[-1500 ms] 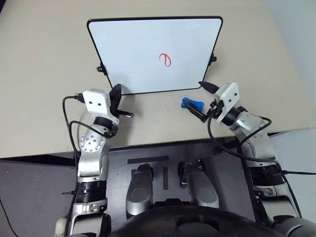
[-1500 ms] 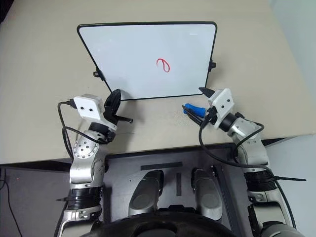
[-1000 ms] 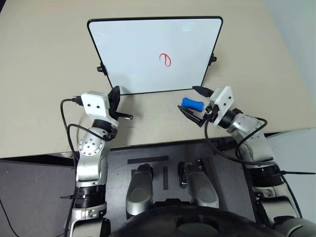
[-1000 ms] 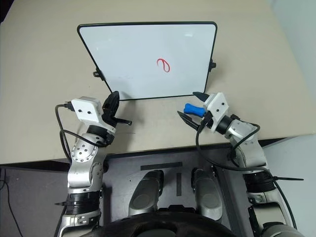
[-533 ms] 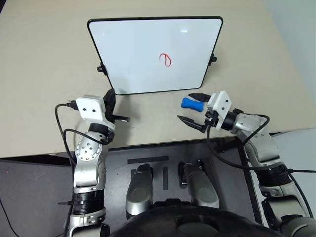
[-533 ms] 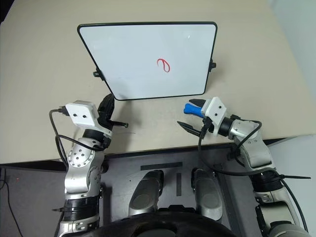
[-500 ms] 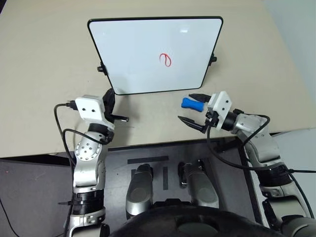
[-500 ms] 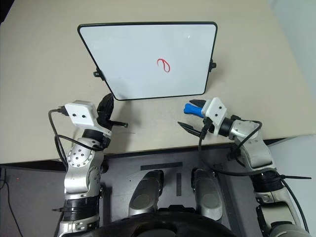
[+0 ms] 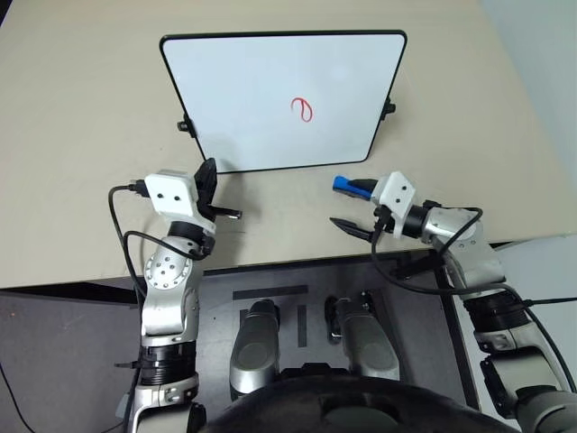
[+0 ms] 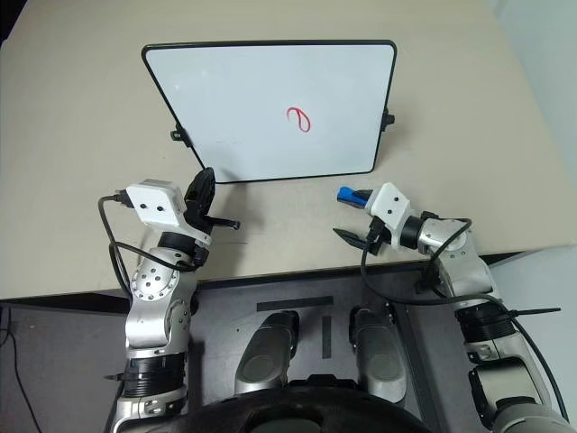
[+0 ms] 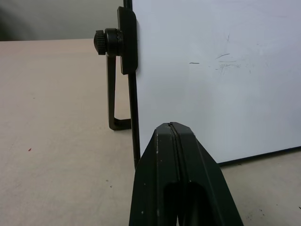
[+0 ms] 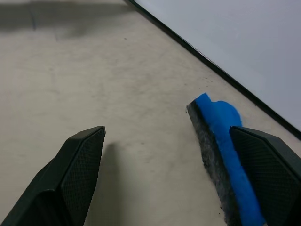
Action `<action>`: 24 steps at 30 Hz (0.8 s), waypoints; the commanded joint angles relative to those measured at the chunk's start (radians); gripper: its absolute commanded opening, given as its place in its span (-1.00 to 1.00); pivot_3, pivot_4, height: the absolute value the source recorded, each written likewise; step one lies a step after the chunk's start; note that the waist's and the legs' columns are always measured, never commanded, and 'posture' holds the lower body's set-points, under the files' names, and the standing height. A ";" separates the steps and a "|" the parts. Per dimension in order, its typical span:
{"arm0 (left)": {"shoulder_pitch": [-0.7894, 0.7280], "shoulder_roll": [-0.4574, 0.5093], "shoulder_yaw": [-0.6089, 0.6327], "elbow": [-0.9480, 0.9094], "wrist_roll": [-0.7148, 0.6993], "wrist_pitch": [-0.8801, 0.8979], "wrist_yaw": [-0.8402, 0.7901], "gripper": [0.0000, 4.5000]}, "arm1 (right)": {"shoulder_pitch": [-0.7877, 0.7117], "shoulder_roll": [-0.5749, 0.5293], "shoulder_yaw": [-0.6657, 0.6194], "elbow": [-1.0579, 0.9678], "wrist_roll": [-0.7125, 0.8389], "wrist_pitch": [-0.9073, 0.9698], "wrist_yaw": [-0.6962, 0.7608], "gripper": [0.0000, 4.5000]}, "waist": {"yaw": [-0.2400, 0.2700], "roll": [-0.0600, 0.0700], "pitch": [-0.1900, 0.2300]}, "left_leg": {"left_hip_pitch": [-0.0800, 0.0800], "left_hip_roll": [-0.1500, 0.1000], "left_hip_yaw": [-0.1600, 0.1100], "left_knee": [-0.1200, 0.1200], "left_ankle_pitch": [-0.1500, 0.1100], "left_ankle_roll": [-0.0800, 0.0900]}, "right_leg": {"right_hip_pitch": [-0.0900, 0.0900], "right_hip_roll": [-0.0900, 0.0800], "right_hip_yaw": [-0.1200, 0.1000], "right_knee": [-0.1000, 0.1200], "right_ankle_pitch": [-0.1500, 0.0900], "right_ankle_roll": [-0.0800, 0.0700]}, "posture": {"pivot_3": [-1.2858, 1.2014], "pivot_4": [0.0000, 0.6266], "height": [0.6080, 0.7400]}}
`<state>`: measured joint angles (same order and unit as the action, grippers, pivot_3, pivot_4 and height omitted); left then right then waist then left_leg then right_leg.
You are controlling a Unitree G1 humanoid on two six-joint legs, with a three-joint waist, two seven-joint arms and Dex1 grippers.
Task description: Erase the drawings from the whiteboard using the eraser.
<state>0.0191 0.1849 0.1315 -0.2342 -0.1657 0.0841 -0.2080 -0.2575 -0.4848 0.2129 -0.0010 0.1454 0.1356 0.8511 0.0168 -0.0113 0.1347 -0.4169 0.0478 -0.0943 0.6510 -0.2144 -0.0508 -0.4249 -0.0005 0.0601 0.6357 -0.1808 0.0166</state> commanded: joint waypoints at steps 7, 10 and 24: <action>-0.009 -0.012 -0.007 -0.011 0.009 -0.033 0.007 -1.00 | -0.020 0.004 -0.013 0.053 -0.048 -0.032 -0.040 -0.17 | 0.000 -0.001 -0.001 | 0.001 0.000 0.000 0.000 0.000 0.000 | 0.001 0.000 0.000 0.000 0.000 0.000 | 0.03 -0.52 1.00; -0.012 -0.013 -0.009 -0.007 0.010 -0.034 0.007 -1.00 | -0.023 0.003 -0.010 0.058 -0.055 -0.041 -0.047 -0.66 | 0.000 -0.001 -0.001 | 0.001 0.000 0.000 0.000 0.000 0.000 | 0.001 0.000 0.000 0.000 0.000 0.000 | 0.03 -0.52 1.00; -0.037 -0.017 -0.026 0.017 0.009 -0.045 0.004 -1.00 | -0.227 0.075 0.066 0.036 -0.163 -0.300 -0.054 -0.99 | -0.010 -0.001 -0.001 | 0.001 0.001 0.000 0.000 0.000 0.000 | -0.001 0.000 0.000 0.001 0.002 -0.002 | 0.03 -0.52 1.00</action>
<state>-0.0057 0.1721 0.1083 -0.2071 -0.1629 0.0649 -0.2076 -0.4420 -0.4203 0.2613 0.0372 0.0216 -0.0731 0.8113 0.0069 -0.0123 0.1340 -0.4156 0.0486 -0.0944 0.6508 -0.2144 -0.0507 -0.4262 0.0001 0.0601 0.6367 -0.1790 0.0141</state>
